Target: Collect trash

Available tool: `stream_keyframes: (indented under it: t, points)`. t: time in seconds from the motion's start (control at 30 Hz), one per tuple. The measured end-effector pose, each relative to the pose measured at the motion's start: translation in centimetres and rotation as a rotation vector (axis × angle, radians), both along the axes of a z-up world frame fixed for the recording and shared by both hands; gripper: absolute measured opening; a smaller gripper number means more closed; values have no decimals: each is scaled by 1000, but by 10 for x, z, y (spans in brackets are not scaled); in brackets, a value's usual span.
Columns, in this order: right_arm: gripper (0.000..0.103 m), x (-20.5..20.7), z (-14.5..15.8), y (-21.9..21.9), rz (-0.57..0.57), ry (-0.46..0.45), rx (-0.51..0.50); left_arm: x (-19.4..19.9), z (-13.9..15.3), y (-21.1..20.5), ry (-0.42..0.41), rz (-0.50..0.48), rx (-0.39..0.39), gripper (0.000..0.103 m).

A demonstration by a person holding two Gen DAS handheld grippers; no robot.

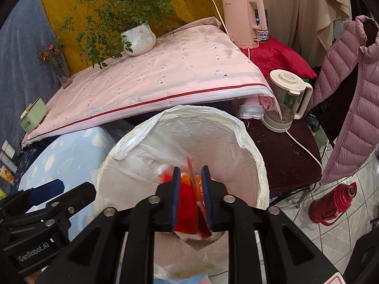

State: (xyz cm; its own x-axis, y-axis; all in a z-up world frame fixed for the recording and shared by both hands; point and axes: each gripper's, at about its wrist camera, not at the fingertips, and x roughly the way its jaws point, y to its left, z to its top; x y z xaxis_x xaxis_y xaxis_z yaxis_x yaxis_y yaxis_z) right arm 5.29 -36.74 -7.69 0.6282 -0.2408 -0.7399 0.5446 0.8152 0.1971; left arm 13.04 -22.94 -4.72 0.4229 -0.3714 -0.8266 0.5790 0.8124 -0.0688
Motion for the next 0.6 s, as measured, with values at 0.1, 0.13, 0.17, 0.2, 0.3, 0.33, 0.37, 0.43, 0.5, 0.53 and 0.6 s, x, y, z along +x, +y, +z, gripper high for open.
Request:
stream_keyframes:
  t: [0.1, 0.13, 0.17, 0.2, 0.3, 0.33, 0.37, 0.43, 0.5, 0.53, 0.6]
  points:
    - [21, 3, -1, 4, 15, 8, -3, 4, -2, 8, 2, 25, 0, 66]
    - [21, 3, -1, 6, 19, 11, -4, 5, -2, 12, 1, 36, 2, 66]
    - [21, 4, -1, 8, 24, 13, -5, 5, -2, 15, -1, 45, 4, 66]
    - [22, 3, -1, 9, 28, 14, -6, 6, -3, 18, -6, 56, 7, 66]
    - [31, 3, 0, 14, 38, 16, -11, 6, -2, 28, -22, 84, 15, 68]
    - [32, 2, 1, 17, 43, 18, -16, 6, -2, 31, -25, 91, 16, 68]
    - [32, 2, 2, 19, 48, 20, -22, 5, -2, 34, -29, 97, 18, 68]
    - [32, 1, 4, 25, 62, 27, -37, 4, -1, 40, -38, 108, 23, 68]
    - [36, 0, 5, 31, 75, 32, -45, 2, -1, 46, -46, 116, 28, 68]
    - [37, -1, 6, 33, 81, 34, -48, 0, -1, 48, -51, 121, 31, 69]
    - [38, -2, 6, 37, 89, 37, -53, -3, -1, 53, -59, 128, 35, 74]
